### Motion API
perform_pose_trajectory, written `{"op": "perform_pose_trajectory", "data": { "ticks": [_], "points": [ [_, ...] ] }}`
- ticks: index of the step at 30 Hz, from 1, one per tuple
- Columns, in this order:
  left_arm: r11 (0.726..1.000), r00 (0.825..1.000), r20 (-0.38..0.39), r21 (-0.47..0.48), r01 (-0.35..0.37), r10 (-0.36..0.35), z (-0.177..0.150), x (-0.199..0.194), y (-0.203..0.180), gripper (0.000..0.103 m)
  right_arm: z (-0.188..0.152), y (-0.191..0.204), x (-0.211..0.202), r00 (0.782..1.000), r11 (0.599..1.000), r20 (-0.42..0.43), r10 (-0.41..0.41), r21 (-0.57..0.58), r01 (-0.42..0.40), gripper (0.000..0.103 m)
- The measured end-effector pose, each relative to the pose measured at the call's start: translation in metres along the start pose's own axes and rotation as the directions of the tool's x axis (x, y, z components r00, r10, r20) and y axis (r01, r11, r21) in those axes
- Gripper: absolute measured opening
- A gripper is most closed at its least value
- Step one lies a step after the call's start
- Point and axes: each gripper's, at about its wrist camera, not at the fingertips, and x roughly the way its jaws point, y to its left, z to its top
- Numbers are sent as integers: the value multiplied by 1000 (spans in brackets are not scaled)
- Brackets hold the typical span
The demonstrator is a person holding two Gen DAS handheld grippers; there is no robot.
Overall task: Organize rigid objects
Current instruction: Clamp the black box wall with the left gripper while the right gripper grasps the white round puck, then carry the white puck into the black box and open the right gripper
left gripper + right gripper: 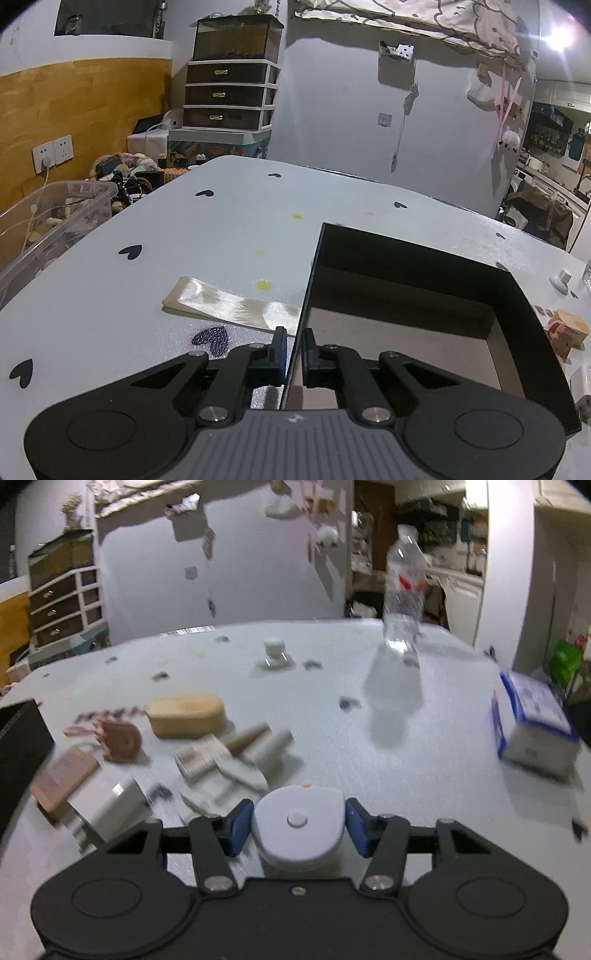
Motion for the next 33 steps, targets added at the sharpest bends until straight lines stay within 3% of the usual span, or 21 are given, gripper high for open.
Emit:
{"op": "perform_pose_trajectory", "data": {
  "ticks": [5,8,13,18,20,23,33],
  "points": [
    [1000,1000,10,-2,20,-20,0,2,2,7,38,37,-8,989,987,63,136,-96,-129,55],
    [999,999,17,-9,48,-47,0,3,4,6,60,76,-6,961,951,61,269,-174,-255,55],
    [995,995,26,-7,100,-100,-1,5,2,5,88,151,2,881,845,-7,473,-280,-456,55],
    [991,990,26,9,137,-137,-2,8,-2,5,103,230,9,775,703,-120,621,-353,-618,55],
    [989,988,26,13,149,-149,-1,9,-2,6,106,255,15,744,664,-172,645,-356,-658,55],
    [987,986,28,19,162,-162,0,10,-1,6,107,290,32,722,635,-239,649,-352,-688,55],
    [981,981,24,22,194,-194,4,15,3,6,99,346,86,695,629,-362,622,-299,-718,55]
  ]
}}
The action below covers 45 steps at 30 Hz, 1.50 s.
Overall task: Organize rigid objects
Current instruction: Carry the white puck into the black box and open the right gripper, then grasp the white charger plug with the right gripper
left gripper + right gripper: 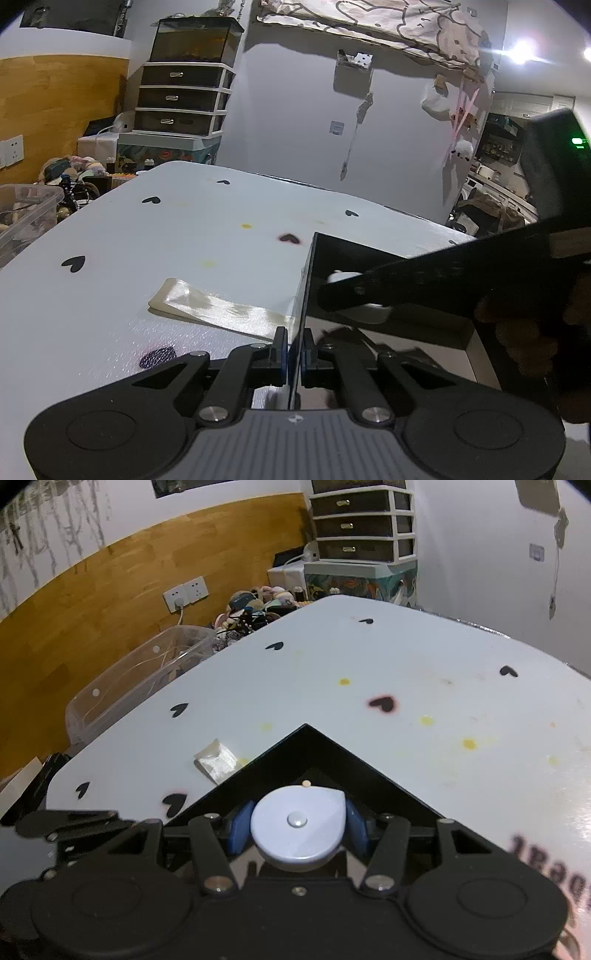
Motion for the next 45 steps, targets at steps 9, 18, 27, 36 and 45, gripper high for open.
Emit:
{"op": "perform_pose_trajectory", "data": {
  "ticks": [9,18,27,36,45],
  "points": [
    [1000,1000,-2,-10,-3,3,1,0,1,6,0,-4,3,999,999,33,5,46,-7,77],
    [1000,1000,-10,-19,-12,12,3,1,1,6,-7,-21,-70,983,997,182,6,80,-20,91],
    [999,1000,-12,-39,-22,22,4,1,0,6,-53,-54,-152,927,975,309,-214,124,184,103],
    [998,999,-12,-41,-37,37,5,1,-2,6,-124,-94,-193,840,882,292,-458,267,388,103],
    [998,999,-13,-44,-47,46,5,0,-3,6,-180,-112,-195,827,843,189,-530,220,490,103]
  ]
}}
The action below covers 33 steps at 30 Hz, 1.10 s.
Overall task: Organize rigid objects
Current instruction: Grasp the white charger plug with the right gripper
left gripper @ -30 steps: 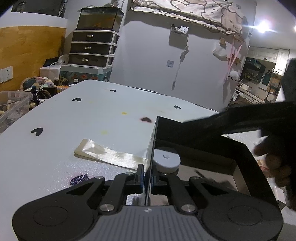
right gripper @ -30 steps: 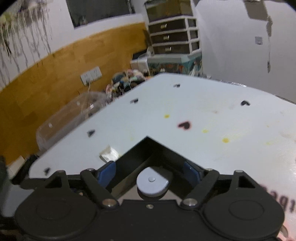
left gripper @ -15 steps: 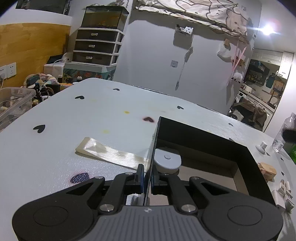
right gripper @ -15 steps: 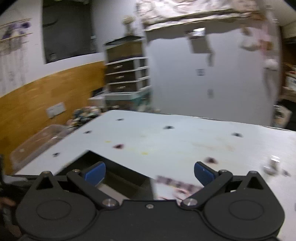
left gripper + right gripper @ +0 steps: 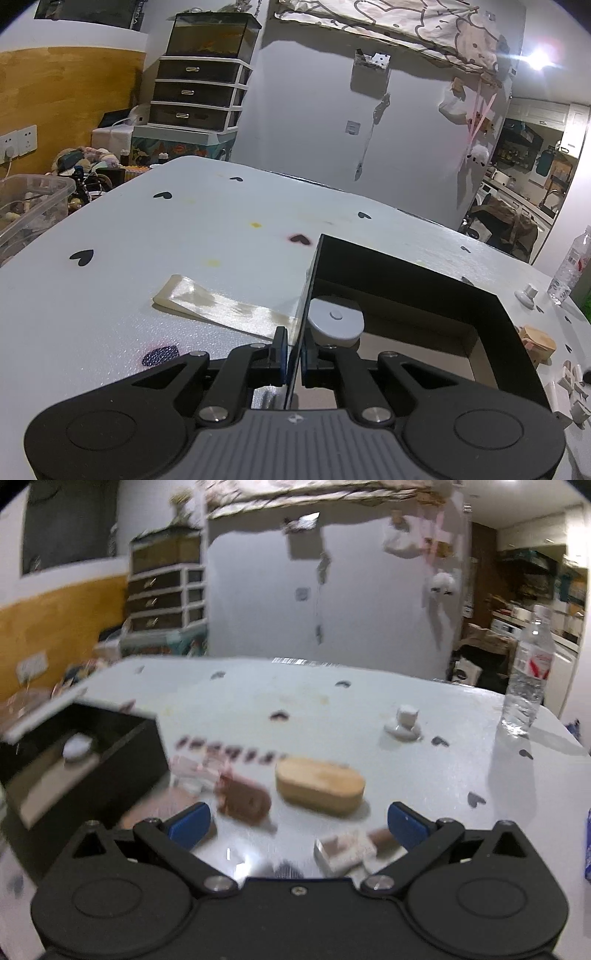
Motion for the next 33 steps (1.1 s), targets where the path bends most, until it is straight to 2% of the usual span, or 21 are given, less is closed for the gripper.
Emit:
{"op": "perform_pose_trajectory", "data": {
  "ticks": [4,9,11,15,19,28,33],
  "points": [
    [1000,1000,-3,2,-4,4,1,0,0,6,-16,4,1,995,994,-53,89,-61,-92,103],
    [1000,1000,-4,3,-8,8,1,-1,-1,6,-24,19,8,980,969,-120,160,-169,-179,102],
    [1000,1000,-4,2,-9,10,2,0,-1,6,-26,24,13,979,962,-146,145,-212,-174,98],
    [1000,1000,-4,2,-11,11,2,0,-1,6,-25,28,18,970,946,-162,179,-241,-215,87],
    [1000,1000,-4,2,-11,11,2,0,-1,6,-25,29,27,958,941,-195,209,-226,-251,76],
    [1000,1000,-4,2,-11,11,2,0,-1,6,-26,27,27,959,955,-180,217,-165,-247,74],
    [1000,1000,-4,4,-13,13,2,0,-1,6,-8,25,18,963,962,-123,240,-106,-253,74]
  ]
}}
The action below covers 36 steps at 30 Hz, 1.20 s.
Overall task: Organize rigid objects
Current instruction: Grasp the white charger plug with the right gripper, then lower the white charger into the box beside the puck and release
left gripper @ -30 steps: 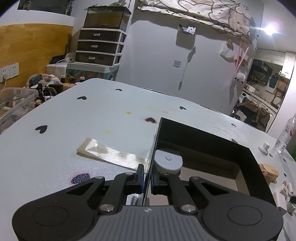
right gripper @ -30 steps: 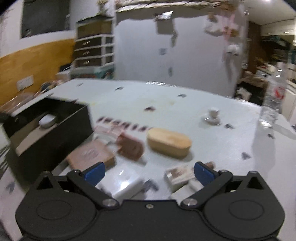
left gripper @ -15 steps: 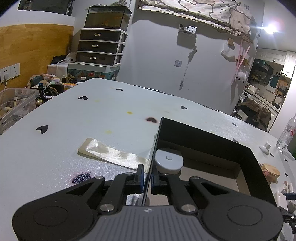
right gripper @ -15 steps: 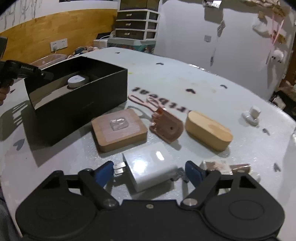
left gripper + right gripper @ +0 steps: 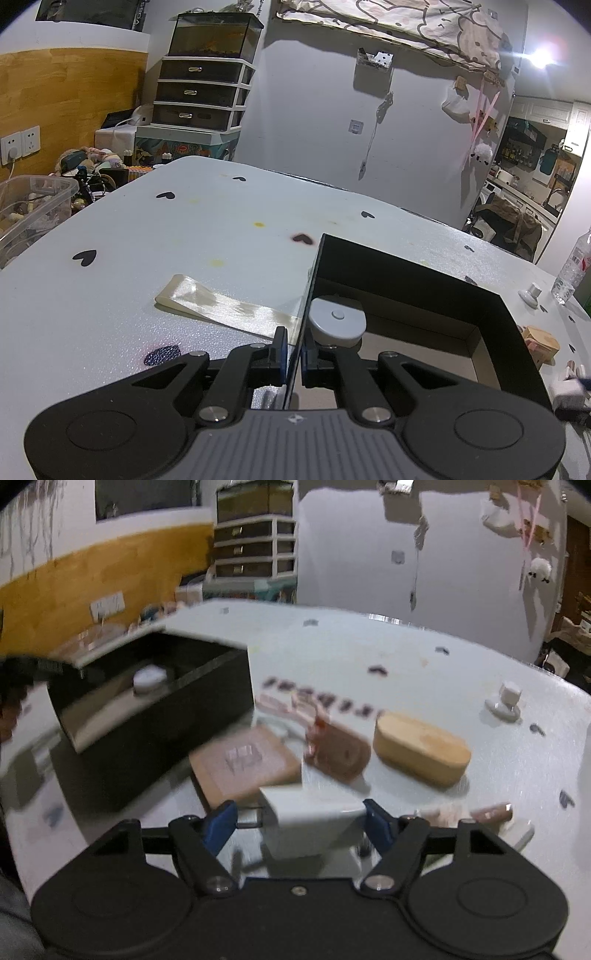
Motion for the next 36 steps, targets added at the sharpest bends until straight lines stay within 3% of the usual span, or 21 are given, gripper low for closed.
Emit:
{"op": "perform_pose_trajectory", "data": {
  "ticks": [5,6,7,10,14,15,16,17,21,23,24,25,29,34,36],
  "points": [
    [1000,1000,1,-1,1,-1,0,0,0,6,35,13,-4,997,999,65,36,-33,-34,73],
    [1000,1000,0,1,0,0,0,0,0,6,42,16,-3,996,998,76,55,-37,-52,67],
    [1000,1000,1,2,0,0,0,0,0,6,51,20,-2,993,996,94,75,-45,-71,51],
    [1000,1000,2,3,-1,1,0,0,0,7,75,33,13,987,989,72,142,-47,-139,51],
    [1000,1000,2,4,-1,1,1,-1,0,6,90,52,30,991,986,60,118,-127,-110,50],
    [1000,1000,2,3,2,-2,1,-1,0,6,92,52,32,991,986,59,122,-123,-114,31],
    [1000,1000,2,3,5,-5,1,-1,0,6,93,51,31,990,986,70,123,-123,-114,2],
    [1000,1000,4,3,8,-8,2,-1,0,6,96,48,30,989,988,80,122,-107,-113,2],
    [1000,1000,10,2,16,-16,1,0,2,6,104,39,19,990,994,124,62,-95,-50,4],
    [1000,1000,12,-1,21,-21,1,1,2,6,103,33,15,990,996,129,59,-81,-49,20],
    [1000,1000,13,-2,23,-23,0,1,3,6,102,31,14,991,995,121,62,-88,-52,36],
    [1000,1000,14,-4,25,-25,0,1,3,6,99,30,12,991,994,118,62,-96,-51,44],
    [1000,1000,15,-5,27,-27,-1,1,3,6,89,29,12,992,990,68,105,-105,-98,48],
    [999,999,14,-6,36,-36,0,2,5,6,71,41,16,983,960,3,186,-216,-181,72],
    [999,999,11,-5,38,-37,0,2,5,6,69,43,19,975,935,-16,220,-282,-215,76]
  ]
}}
